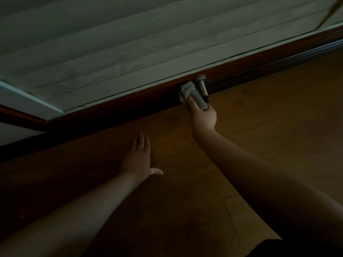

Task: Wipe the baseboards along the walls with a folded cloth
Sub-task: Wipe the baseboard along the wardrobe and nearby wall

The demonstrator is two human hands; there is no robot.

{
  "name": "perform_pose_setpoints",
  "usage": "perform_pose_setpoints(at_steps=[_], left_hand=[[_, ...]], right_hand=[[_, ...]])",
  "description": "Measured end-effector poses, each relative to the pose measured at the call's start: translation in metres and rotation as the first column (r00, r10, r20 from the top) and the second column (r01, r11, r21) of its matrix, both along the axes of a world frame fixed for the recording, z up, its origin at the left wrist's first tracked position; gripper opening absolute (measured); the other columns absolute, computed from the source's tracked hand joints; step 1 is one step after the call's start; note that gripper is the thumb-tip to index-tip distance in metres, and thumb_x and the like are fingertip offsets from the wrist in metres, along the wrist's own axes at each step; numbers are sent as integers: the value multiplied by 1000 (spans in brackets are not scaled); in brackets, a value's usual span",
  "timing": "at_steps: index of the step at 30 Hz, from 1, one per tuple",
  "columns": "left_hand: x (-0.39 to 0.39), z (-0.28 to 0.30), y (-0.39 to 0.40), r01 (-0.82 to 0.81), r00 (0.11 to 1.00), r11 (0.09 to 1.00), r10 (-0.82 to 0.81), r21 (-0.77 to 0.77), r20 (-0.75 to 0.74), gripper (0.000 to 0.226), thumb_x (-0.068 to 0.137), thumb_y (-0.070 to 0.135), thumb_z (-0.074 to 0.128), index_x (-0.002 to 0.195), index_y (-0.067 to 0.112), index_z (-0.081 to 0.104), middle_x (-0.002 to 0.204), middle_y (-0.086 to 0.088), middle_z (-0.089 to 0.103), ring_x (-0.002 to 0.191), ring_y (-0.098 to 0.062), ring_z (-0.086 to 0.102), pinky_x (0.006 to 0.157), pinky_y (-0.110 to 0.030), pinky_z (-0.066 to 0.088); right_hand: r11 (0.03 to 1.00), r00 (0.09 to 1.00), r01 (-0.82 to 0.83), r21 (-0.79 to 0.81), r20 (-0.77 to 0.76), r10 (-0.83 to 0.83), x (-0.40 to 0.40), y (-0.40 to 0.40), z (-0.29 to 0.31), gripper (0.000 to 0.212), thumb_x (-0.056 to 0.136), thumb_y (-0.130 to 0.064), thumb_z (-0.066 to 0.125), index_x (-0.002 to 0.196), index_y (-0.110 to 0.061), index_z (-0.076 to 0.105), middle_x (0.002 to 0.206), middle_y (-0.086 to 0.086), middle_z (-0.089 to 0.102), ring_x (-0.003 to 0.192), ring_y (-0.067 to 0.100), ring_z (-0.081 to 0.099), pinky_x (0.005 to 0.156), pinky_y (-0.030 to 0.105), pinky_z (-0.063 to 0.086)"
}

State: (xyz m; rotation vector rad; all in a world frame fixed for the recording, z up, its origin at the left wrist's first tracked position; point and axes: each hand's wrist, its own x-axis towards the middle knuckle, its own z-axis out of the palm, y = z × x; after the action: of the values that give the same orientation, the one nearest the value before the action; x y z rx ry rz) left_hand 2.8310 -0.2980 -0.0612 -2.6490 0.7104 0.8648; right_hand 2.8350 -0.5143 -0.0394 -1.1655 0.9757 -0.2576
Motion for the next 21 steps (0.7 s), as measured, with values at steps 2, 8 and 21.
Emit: perform_pose_setpoints(at_steps=[2, 8, 21], left_hand=[[0, 1, 0, -14, 1000, 1000, 14, -11, -5, 135, 67, 84, 57, 155, 9, -13, 163, -13, -15, 151, -33, -7, 121, -46, 12], [3, 3, -26, 98, 995, 965, -90, -242, 44, 125, 72, 80, 58, 156, 16, -9, 164, -3, -15, 151, -22, -13, 121, -41, 3], [2, -13, -116, 78, 997, 985, -78, -157, 1, 136, 65, 82, 63, 156, 12, -12, 163, -6, -20, 150, -28, -17, 120, -48, 10]], right_hand=[[993, 995, -97, -74, -22, 96, -8, -6, -6, 38, 85, -39, 74, 117, -25, 60, 106, -10, 68, 97, 4, 66, 79, 21, 55], [779, 936, -349, -521, -227, 267, -44, -45, -24, 48, 80, -41, 77, 120, -24, 57, 109, -13, 57, 96, 0, 57, 79, 18, 50], [472, 849, -515, -715, -352, 394, -17, -107, -37, 53, 81, -33, 77, 128, -16, 59, 118, 1, 56, 110, 16, 52, 94, 30, 46]])
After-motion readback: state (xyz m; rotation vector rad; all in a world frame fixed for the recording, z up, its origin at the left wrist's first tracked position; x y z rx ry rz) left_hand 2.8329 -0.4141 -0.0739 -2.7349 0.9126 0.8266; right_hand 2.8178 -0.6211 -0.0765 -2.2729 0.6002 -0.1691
